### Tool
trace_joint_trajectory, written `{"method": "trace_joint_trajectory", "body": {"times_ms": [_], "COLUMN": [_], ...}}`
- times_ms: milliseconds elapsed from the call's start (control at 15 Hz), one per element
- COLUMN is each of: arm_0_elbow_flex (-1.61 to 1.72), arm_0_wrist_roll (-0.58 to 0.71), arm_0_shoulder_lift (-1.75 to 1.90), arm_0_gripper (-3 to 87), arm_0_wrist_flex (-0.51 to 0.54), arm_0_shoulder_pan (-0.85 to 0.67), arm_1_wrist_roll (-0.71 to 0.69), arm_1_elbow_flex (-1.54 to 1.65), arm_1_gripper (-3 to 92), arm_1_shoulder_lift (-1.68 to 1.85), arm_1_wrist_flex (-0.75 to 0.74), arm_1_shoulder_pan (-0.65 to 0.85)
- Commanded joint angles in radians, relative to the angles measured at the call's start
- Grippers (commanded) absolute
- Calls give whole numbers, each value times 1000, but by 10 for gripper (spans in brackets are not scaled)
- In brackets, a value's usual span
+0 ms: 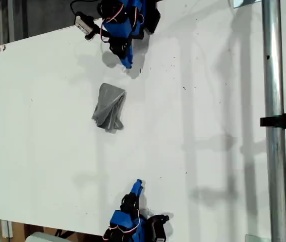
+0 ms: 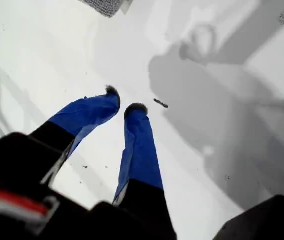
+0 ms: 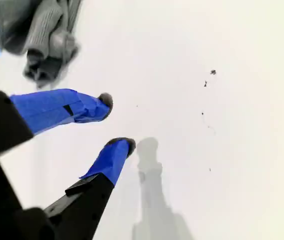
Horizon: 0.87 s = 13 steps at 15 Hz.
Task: Grasp corners of a towel and fold twice.
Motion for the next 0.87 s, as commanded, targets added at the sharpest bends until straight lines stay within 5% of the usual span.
{"method": "trace_joint_trajectory", "body": {"times_ms": [0, 200, 800], "arm_0_elbow_flex": [5, 5, 5], "arm_0_wrist_roll": [268, 407, 413], "arm_0_shoulder_lift": [3, 3, 3], "arm_0_gripper": [120, 116, 106], "arm_0_wrist_flex": [2, 2, 0], "arm_0_shoulder_pan": [-2, -2, -2], "arm_1_wrist_roll": [-15, -75, -75], "arm_1_elbow_flex": [-5, -6, -6], "arm_1_gripper": [89, 89, 89], "arm_1_shoulder_lift": [-6, -6, -6], "arm_1_wrist_flex": [-3, 8, 8], "arm_1_shoulder_pan": [-2, 12, 8]}}
